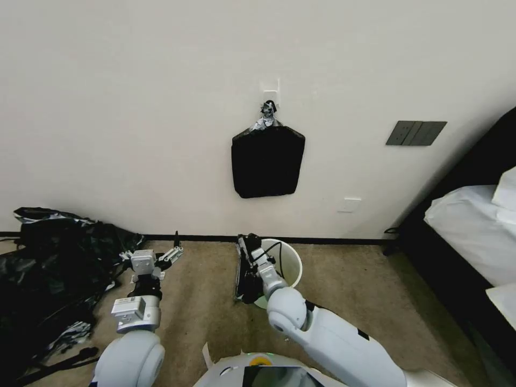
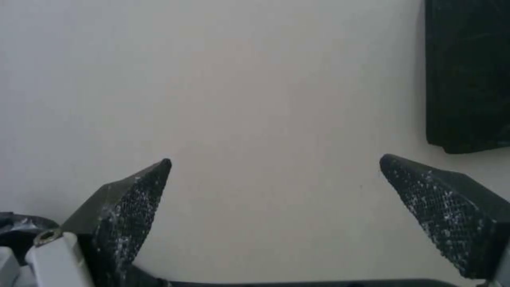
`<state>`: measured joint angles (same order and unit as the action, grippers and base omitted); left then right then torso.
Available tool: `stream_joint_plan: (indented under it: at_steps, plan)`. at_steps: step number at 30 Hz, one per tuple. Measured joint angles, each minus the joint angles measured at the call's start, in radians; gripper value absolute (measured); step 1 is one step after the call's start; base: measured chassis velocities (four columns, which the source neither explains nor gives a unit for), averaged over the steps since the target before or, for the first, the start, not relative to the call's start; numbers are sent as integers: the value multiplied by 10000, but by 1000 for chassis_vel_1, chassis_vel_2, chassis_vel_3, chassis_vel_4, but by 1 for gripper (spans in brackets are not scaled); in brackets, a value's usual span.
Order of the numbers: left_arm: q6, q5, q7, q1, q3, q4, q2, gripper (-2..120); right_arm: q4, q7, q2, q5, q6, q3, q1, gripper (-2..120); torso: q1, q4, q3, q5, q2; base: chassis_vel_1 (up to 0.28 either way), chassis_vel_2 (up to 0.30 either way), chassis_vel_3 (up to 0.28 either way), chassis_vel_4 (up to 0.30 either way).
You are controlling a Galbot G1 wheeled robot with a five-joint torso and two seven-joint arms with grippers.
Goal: Place a trash bag onto the trash bin.
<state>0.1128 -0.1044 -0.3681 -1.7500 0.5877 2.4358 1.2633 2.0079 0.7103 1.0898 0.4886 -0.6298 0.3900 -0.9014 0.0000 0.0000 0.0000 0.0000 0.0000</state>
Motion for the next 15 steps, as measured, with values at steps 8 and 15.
stream_joint_plan:
  at_steps: [8,15]
  plan:
    - [6,-9,0,82,-107,-134,-47,100,416,-35,-396,529,220,-680,-93,25,0,-2,0,1,0,0,0,0,0]
    - [4,-10,1,87,-117,-177,-64,100,1372,223,-526,2069,70,-600,421,32,-1,0,0,0,0,0,0,0,0]
